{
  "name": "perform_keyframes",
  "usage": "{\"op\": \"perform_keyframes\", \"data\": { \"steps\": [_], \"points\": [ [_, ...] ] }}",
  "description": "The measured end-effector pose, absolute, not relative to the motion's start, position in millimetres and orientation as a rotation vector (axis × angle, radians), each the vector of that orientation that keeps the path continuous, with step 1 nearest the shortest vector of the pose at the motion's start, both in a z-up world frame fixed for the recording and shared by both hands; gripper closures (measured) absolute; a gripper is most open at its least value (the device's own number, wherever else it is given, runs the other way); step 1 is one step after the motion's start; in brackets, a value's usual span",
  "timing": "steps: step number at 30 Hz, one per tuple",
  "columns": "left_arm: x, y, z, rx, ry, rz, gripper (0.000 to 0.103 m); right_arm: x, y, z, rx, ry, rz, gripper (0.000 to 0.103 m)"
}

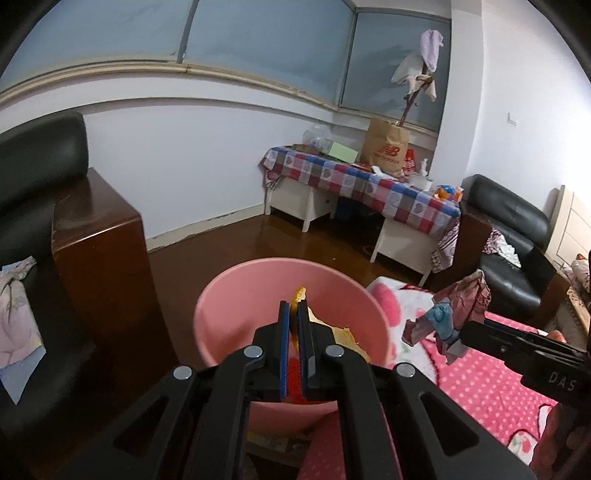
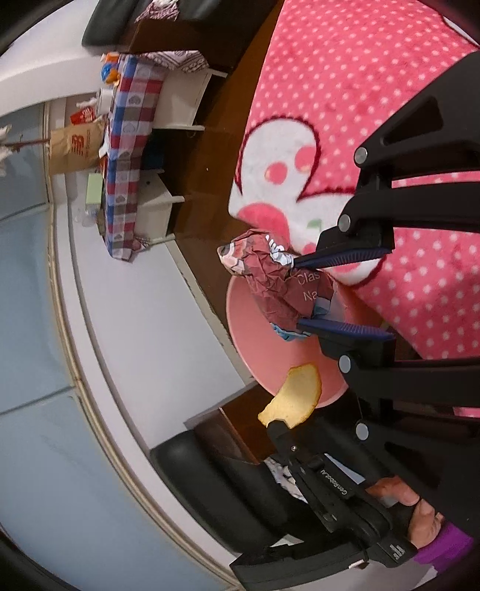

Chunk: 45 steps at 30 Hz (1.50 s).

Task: Collect trash
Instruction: 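Carry the orange peel and candy wrapper over the pink bin with both tools, then open both tools to drop the peel and wrapper into the bin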

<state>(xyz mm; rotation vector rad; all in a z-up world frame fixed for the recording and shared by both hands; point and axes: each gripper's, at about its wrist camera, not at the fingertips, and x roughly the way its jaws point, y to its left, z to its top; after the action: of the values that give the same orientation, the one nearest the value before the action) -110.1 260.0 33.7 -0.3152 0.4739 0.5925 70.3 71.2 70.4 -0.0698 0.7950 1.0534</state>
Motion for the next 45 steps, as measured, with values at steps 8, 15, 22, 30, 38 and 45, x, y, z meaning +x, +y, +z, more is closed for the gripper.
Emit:
{"op": "perform_keyframes", "data": {
  "steps": [8, 15, 22, 30, 38, 45],
  "points": [
    [-107.9, 272.1, 22.2, -0.325, 0.508, 0.621, 0.099, 68.7, 101.7, 60.5, -0.151, 0.808, 1.088, 0.075],
    [-105.1, 276.9, 12.7, -0.328, 0.530, 0.630, 0.099, 65.9, 120.0, 55.0, -0.203, 0.814, 1.094, 0.075],
    [-103.8, 282.1, 4.2, -0.335, 0.548, 0.639, 0.099, 60.8, 132.0, 48.6, -0.244, 0.824, 1.098, 0.075],
    [-102.8, 284.4, -2.0, -0.342, 0.559, 0.646, 0.099, 59.5, 139.5, 43.6, -0.266, 0.828, 1.096, 0.075],
    [-98.4, 286.3, -6.0, -0.351, 0.568, 0.648, 0.099, 59.0, 145.5, 40.3, -0.278, 0.833, 1.094, 0.075],
    [-97.0, 289.0, -11.6, -0.364, 0.577, 0.648, 0.099, 58.1, 151.5, 35.1, -0.284, 0.842, 1.091, 0.075]
  ]
}}
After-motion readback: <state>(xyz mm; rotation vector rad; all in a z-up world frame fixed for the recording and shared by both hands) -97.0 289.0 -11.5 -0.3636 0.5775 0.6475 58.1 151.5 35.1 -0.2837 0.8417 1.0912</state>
